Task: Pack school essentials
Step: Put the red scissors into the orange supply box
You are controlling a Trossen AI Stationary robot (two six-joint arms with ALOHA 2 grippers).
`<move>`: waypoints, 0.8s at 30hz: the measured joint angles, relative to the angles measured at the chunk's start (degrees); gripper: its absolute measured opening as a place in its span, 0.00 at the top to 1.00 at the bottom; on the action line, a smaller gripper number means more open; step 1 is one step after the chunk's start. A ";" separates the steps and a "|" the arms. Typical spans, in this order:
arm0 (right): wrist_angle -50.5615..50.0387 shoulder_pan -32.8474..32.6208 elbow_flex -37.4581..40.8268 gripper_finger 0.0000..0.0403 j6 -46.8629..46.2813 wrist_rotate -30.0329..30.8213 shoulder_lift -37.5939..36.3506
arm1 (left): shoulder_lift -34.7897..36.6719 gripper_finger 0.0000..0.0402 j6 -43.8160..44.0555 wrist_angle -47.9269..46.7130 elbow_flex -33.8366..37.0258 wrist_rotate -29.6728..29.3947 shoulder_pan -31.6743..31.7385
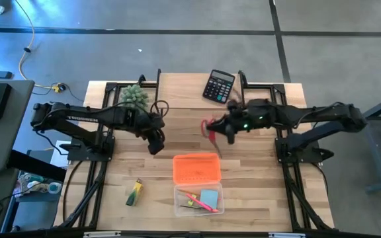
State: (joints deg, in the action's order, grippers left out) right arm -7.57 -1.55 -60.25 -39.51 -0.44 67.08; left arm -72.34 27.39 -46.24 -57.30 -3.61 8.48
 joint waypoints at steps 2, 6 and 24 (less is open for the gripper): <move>-3.67 -2.17 -4.31 0.94 0.72 -1.33 3.44 | 0.00 0.79 0.66 -0.98 0.00 -0.07 -0.93; -11.67 -6.52 -12.35 0.94 1.01 -3.31 10.83 | 0.02 0.79 1.38 -2.07 0.00 -0.16 -2.21; -15.23 -17.69 -25.22 0.94 1.56 -10.17 37.08 | 0.02 0.79 2.00 -4.18 0.00 1.57 -3.36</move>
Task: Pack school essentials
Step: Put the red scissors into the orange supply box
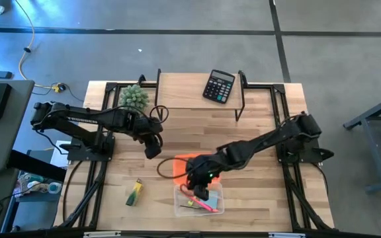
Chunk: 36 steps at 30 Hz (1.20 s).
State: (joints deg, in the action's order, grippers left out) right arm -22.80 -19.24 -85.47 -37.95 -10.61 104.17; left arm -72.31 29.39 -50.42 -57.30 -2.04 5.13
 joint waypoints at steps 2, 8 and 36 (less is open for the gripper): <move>2.56 -0.14 0.00 0.94 2.03 -1.36 1.22 | 0.00 0.79 0.01 0.03 0.00 -0.11 0.00; 4.88 0.93 -0.09 0.94 7.07 -3.99 2.76 | 0.00 0.79 0.63 0.07 0.02 -0.16 0.00; 5.92 1.52 0.07 0.86 -9.63 -6.34 11.51 | 0.00 0.79 1.92 0.57 0.00 -0.28 0.02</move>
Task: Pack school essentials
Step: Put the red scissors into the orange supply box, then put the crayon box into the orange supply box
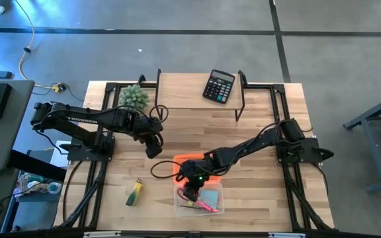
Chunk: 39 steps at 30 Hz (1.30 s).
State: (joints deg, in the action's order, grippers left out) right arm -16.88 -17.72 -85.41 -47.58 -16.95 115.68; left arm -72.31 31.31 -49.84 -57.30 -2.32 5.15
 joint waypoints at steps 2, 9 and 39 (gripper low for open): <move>0.07 0.00 0.00 0.80 -0.10 0.01 0.00 | 0.00 0.79 0.00 -0.02 0.00 0.15 0.00; 0.00 0.00 0.00 0.63 -0.09 0.00 0.00 | 0.00 0.79 -0.47 -0.07 0.00 0.17 0.00; -2.55 0.44 0.00 0.59 0.07 3.18 -7.38 | -0.02 0.79 -1.46 -3.89 0.00 -0.04 0.02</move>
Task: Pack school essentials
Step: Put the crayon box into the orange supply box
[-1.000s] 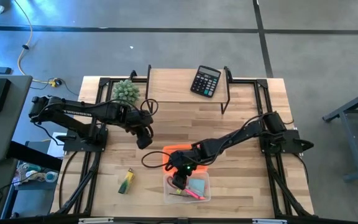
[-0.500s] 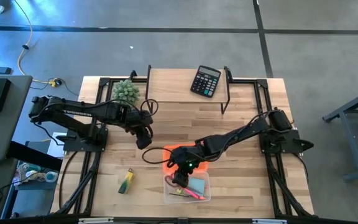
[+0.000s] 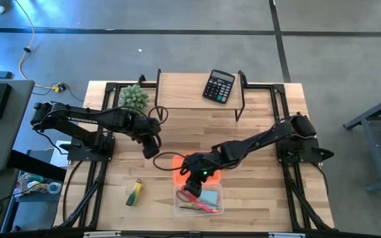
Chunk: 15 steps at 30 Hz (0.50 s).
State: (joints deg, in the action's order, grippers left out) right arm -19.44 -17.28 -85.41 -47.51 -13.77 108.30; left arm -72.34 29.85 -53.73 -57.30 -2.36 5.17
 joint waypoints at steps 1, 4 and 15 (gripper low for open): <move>-0.56 0.00 0.00 0.59 0.19 0.90 -0.81 | 0.00 0.78 0.02 -0.62 0.00 -0.03 0.00; -2.31 0.02 0.00 0.59 1.07 3.99 -3.50 | 0.00 0.76 0.00 -3.18 0.00 -0.03 0.00; -12.21 0.00 0.00 0.59 2.58 19.40 -15.28 | 0.00 0.51 7.86 -16.31 0.01 0.23 -0.92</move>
State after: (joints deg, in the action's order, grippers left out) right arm -31.65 -17.28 -85.41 -44.93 5.62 93.02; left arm -72.34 37.71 -70.04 -57.29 -2.13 4.25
